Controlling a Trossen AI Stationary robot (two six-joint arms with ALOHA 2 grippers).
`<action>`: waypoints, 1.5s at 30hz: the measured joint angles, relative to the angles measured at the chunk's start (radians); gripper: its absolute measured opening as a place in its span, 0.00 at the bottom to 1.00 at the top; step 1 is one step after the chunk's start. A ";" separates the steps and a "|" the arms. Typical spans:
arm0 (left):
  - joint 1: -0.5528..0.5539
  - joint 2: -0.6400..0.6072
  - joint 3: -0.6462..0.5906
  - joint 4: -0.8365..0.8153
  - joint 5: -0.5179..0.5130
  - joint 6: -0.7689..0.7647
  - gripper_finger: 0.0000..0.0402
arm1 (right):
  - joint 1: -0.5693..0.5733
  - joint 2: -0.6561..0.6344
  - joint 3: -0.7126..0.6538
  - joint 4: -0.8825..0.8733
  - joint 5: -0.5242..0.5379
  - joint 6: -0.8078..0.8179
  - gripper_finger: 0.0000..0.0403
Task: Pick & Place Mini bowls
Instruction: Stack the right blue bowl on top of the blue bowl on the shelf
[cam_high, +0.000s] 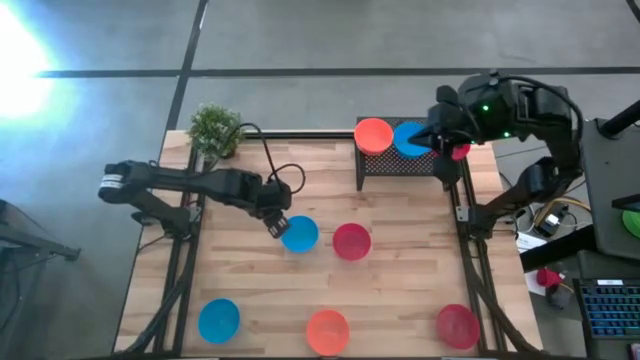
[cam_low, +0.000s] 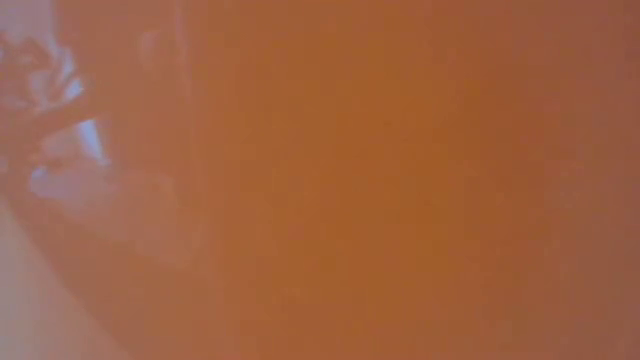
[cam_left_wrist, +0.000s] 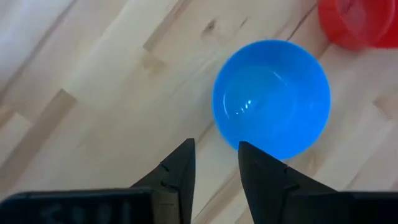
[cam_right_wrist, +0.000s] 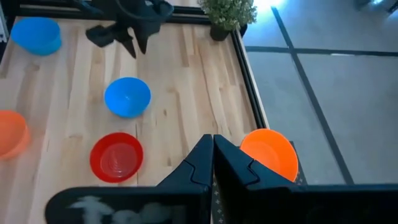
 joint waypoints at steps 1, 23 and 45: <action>0.004 0.000 -0.012 0.015 0.002 -0.023 0.29 | 0.000 -0.003 0.000 0.000 0.000 0.000 0.02; 0.085 0.021 -0.225 0.301 0.061 -0.335 0.29 | 0.000 -0.010 -0.002 -0.001 -0.002 -0.005 0.02; 0.081 0.020 -0.435 0.618 0.130 -0.398 0.29 | 0.000 -0.010 -0.002 -0.001 0.005 -0.008 0.02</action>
